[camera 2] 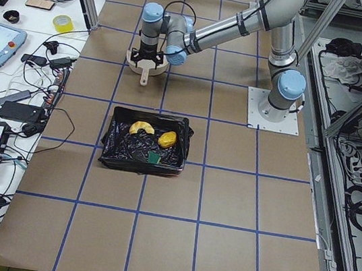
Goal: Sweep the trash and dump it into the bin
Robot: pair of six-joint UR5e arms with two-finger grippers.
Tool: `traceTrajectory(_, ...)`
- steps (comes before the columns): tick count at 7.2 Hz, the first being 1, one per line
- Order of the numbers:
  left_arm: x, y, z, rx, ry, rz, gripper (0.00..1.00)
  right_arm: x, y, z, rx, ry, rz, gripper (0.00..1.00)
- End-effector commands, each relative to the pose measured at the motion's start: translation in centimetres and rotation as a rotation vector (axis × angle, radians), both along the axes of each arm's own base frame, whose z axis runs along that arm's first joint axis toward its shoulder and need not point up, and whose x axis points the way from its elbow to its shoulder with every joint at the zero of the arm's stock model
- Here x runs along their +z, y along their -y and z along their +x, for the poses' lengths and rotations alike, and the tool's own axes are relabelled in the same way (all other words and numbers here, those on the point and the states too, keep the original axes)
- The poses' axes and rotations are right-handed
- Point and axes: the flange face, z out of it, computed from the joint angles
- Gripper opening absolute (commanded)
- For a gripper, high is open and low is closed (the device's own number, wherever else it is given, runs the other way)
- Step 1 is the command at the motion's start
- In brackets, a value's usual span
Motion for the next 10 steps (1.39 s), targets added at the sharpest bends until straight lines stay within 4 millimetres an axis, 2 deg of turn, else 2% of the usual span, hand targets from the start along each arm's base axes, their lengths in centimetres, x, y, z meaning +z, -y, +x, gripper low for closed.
traceTrajectory(1, 4.1, -1.8, -0.5, 0.125, -0.013, 0.009, 1.00, 0.0, 0.0, 0.0, 0.000, 0.000, 0.000, 1.00)
traceTrajectory(5, 10.2, -5.9, -0.9, 0.565, -0.046, 0.042, 1.00, -0.1, 0.2, 0.0, -0.002, 0.002, -0.001, 1.00)
traceTrajectory(8, 14.1, -9.8, -1.3, 0.961, -0.060, 0.092, 1.00, -0.1, 0.1, 0.0, -0.003, 0.002, 0.000, 1.00)
traceTrajectory(10, 15.7, -10.9, -1.4, 1.097, -0.084, 0.064, 1.00, -0.2, 0.2, 0.0, -0.003, 0.002, 0.002, 1.00)
